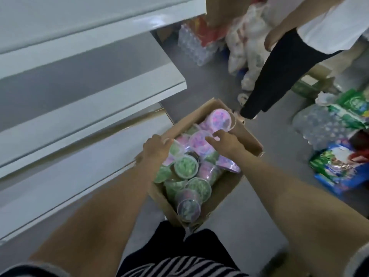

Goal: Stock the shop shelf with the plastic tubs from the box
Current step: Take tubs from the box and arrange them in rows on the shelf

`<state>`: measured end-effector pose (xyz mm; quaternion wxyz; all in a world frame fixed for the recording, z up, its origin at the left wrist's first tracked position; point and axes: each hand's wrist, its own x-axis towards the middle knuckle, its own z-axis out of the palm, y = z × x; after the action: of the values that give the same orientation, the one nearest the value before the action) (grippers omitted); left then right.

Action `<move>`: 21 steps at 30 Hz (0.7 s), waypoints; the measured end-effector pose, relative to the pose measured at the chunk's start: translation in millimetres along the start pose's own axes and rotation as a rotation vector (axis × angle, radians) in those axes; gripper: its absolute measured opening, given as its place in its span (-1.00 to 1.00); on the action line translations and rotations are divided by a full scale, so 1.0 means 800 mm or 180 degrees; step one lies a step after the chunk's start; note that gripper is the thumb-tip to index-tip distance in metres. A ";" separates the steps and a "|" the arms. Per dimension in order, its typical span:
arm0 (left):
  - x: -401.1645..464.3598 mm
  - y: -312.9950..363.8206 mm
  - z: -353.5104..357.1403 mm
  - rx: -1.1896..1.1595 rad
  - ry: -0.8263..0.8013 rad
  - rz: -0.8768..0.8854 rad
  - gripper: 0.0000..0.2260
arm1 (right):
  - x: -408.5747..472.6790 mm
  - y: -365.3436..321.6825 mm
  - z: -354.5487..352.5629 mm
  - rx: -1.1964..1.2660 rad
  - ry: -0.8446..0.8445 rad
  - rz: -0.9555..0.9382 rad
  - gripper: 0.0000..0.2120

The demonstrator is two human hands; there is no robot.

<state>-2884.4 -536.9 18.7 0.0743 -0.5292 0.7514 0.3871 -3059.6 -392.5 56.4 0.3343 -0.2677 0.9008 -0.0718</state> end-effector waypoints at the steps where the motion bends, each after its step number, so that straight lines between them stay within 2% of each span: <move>1: 0.004 -0.003 0.009 0.0002 -0.0090 -0.0097 -0.50 | 0.009 0.002 0.006 0.0046 -0.0056 0.0061 -0.42; 6: 0.036 -0.027 0.052 -0.0021 -0.0217 -0.0399 -0.44 | 0.063 0.021 0.042 0.0463 -0.0119 0.0275 -0.40; 11: 0.059 -0.041 0.082 -0.0321 -0.0290 -0.0850 -0.44 | 0.106 0.041 0.075 0.0451 -0.0139 0.0467 -0.33; 17: 0.082 -0.068 0.118 -0.0609 -0.0216 -0.1306 -0.28 | 0.141 0.050 0.093 0.0725 -0.0017 0.0491 -0.32; 21: 0.077 -0.055 0.115 -0.0867 -0.0176 -0.1371 -0.42 | 0.151 0.051 0.094 0.0775 0.0020 0.0540 -0.35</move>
<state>-2900.5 -527.7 -99.0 0.1037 -0.6713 0.5600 0.4743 -3105.8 -418.2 -82.3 0.3663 -0.1479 0.9058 -0.1529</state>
